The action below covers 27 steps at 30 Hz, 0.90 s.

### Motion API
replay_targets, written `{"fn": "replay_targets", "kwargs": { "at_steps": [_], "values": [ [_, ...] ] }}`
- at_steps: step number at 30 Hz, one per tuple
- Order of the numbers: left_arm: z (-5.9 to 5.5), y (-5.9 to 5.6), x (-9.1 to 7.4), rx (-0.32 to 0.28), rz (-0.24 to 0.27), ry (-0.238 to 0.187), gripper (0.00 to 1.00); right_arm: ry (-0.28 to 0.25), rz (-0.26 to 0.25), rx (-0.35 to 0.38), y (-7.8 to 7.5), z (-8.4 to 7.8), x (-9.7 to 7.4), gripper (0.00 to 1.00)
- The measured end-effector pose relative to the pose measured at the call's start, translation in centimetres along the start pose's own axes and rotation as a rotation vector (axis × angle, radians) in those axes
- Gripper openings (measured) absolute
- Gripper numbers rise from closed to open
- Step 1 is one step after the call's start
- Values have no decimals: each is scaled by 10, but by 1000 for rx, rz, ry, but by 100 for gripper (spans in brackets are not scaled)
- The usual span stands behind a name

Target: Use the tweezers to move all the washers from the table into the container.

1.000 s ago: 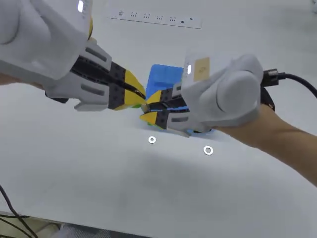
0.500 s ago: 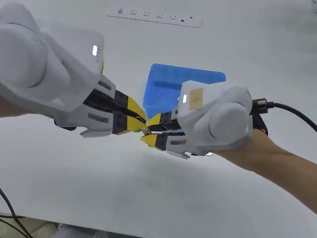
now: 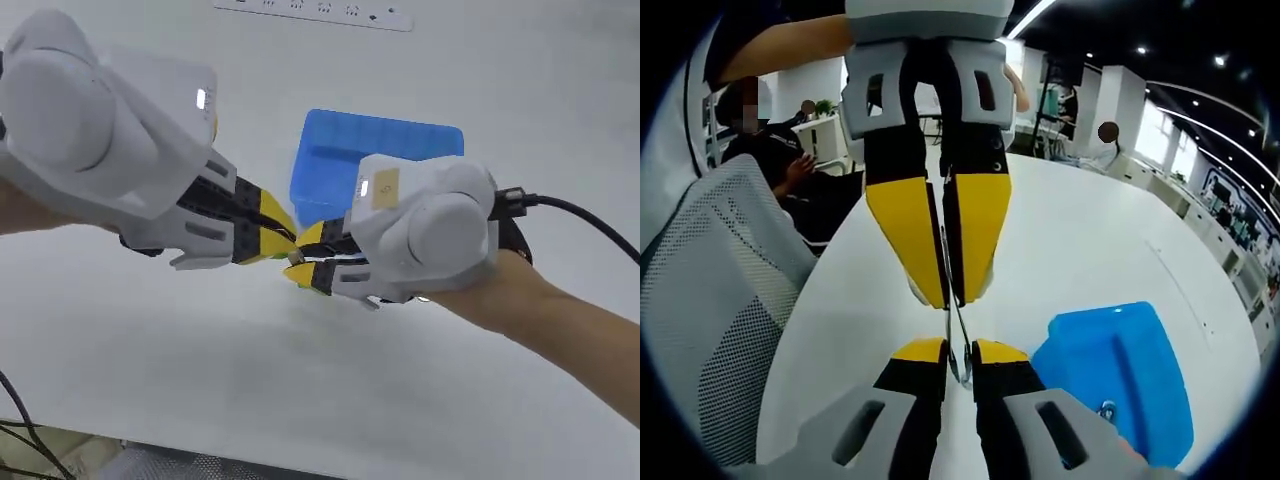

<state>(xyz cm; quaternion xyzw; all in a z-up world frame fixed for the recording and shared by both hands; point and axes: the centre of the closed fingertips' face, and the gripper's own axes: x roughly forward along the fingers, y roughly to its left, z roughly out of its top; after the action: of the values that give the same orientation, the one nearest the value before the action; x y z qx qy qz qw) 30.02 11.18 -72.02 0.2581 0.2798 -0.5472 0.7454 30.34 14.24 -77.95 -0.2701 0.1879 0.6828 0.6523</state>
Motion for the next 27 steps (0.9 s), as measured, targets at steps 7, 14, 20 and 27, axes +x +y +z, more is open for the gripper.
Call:
{"fn": "replay_targets", "kwargs": {
  "at_steps": [7,14,20,27],
  "values": [
    [3,2,1,12,3,2,6,-9,-1,17,-2,0,-1,11],
    [5,2,2,17,6,-1,6,-6,-3,11,-4,1,0,11],
    [7,3,3,12,8,-5,6,0,-5,12,-5,0,0,11],
    [7,5,5,2,5,-14,6,-1,-3,27,-5,0,0,12]
  ]
}}
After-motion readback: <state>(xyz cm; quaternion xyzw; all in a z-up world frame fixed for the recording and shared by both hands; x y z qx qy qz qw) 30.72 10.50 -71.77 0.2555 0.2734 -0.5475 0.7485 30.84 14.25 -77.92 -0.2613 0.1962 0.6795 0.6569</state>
